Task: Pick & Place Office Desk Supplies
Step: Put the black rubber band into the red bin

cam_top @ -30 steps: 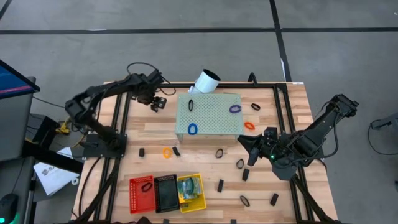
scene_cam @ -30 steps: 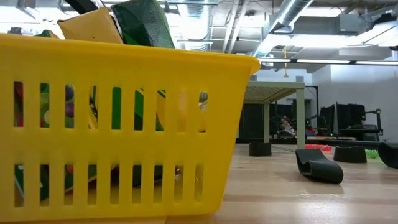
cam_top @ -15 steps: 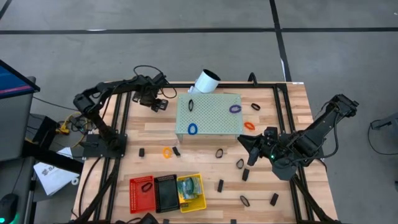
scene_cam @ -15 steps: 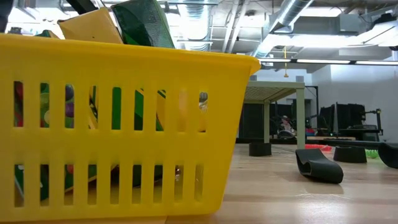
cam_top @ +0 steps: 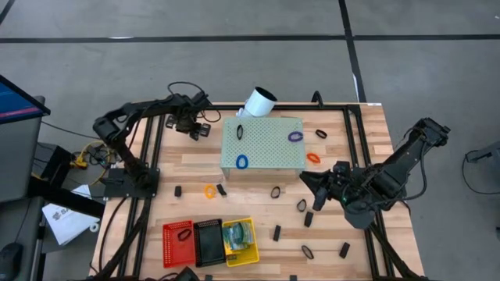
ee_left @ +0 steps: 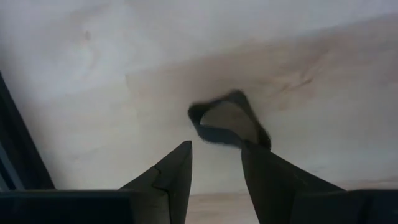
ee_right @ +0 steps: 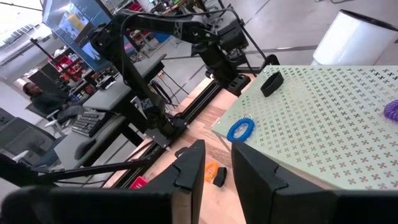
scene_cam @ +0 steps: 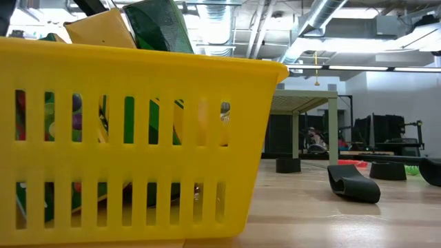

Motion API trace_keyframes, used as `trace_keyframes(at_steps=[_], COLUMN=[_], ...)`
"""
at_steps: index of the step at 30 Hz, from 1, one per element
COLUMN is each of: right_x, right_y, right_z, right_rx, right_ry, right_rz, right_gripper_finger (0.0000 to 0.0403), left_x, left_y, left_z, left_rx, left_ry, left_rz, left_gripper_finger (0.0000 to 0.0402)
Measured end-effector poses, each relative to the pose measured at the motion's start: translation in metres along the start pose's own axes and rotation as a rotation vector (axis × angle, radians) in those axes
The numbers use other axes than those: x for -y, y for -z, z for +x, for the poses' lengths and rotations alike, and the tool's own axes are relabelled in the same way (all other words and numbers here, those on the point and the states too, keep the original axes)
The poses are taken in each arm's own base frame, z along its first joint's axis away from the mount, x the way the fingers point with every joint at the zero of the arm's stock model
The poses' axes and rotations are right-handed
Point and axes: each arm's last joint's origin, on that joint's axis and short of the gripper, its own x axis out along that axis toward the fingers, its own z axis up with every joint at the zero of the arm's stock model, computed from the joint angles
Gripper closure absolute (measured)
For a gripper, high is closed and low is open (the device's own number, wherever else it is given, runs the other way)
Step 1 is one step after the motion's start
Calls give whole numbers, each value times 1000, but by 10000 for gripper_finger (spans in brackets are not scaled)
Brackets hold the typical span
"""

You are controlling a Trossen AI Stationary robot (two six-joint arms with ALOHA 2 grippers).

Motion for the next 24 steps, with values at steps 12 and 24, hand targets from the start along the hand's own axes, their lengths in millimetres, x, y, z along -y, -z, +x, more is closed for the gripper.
trace_keyframes(at_steps=[12, 24], right_x=[0, -1], right_y=[2, 5], right_z=[-3, -11], right_rx=[-7, -28], right_ry=[-11, -36], right_rz=[-28, -45], right_gripper_finger=[326, 326], left_x=[15, 26], left_y=[9, 10], left_z=[20, 9], left_rx=[-54, -27], left_ry=[65, 182], left_rz=[-98, -141], left_gripper_finger=[263, 255])
